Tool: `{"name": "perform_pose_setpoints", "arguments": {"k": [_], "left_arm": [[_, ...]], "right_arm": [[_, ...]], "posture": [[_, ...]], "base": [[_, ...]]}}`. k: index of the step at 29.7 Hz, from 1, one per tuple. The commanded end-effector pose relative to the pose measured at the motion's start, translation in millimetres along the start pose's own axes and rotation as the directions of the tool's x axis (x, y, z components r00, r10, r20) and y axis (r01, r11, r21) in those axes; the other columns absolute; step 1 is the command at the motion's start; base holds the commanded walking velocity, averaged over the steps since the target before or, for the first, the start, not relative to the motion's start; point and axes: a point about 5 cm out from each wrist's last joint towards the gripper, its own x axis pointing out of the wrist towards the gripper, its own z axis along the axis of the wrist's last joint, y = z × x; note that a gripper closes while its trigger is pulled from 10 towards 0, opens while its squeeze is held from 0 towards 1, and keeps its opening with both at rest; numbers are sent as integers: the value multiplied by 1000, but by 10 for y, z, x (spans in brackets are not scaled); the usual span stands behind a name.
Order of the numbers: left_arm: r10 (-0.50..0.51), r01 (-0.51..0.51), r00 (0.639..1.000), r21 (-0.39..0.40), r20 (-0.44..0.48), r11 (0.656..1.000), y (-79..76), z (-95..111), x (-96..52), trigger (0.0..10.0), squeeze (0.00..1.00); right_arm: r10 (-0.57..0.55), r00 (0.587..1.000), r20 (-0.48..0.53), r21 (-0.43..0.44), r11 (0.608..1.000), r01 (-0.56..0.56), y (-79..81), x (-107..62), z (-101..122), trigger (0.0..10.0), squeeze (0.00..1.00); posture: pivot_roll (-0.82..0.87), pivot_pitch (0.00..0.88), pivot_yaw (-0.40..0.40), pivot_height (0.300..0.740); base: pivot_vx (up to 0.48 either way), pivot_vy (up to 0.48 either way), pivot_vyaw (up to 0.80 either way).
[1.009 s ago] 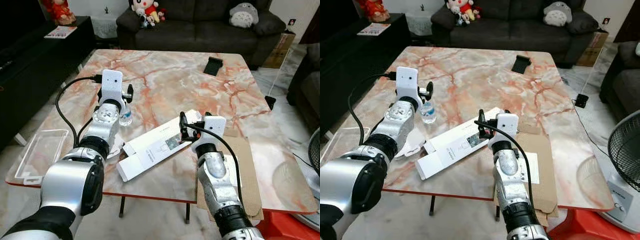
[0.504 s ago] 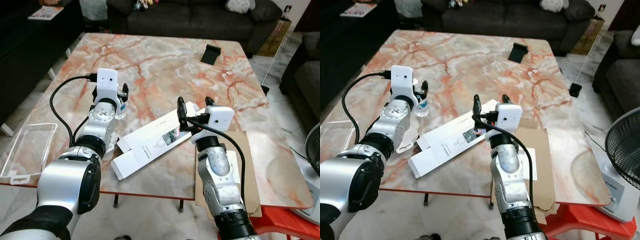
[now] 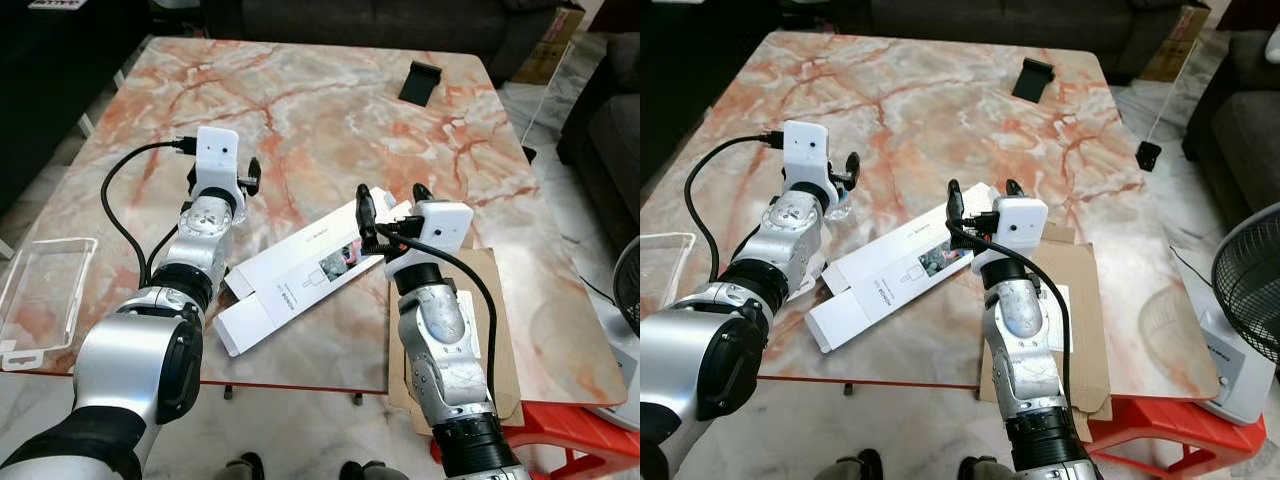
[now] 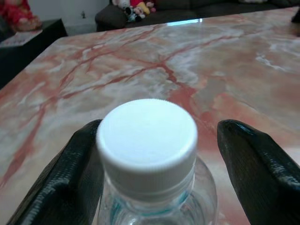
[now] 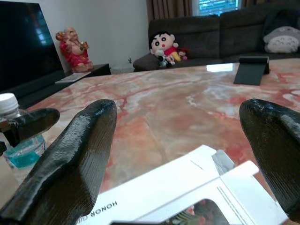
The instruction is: Picking trash to rubbish bin
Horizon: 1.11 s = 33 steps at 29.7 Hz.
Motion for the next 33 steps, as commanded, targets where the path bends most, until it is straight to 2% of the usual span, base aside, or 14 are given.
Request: {"name": "perform_pose_setpoints", "arguments": {"k": [1,8,9,10,22,33], "left_arm": [[-1,-1,997,30,73,1000,11,207,52,10000,0],[6,-15,992,67,127,998,22,354,82,10000,0],[8,-16,992,66,126,998,24,352,82,6314,0],[7,-16,992,66,125,998,24,348,81,157,0],[2,-9,995,67,98,998,6,278,69,0,0],[20,-26,996,69,86,997,55,220,52,0,0]], "right_arm": [[5,1000,10,7,1000,-5,12,-14,36,10000,0],[1,1000,1,8,1000,-1,5,-17,24,10000,0],[1,1000,-1,8,1000,-1,7,-14,22,10000,0],[2,1000,-1,8,1000,-2,9,-12,21,10000,0],[-9,1000,-17,0,1000,9,-23,-24,-3,10000,0],[-11,1000,-19,1,1000,11,-23,-5,-9,10000,0]], "posture": [[-122,198,-50,740],[-117,190,-46,740],[-115,188,-46,740],[-115,187,-45,740],[-112,191,-42,740],[-103,187,-40,740]], "base": [[0,0,0],[0,0,0],[0,0,0],[0,0,0],[0,0,0],[0,0,0]]}}
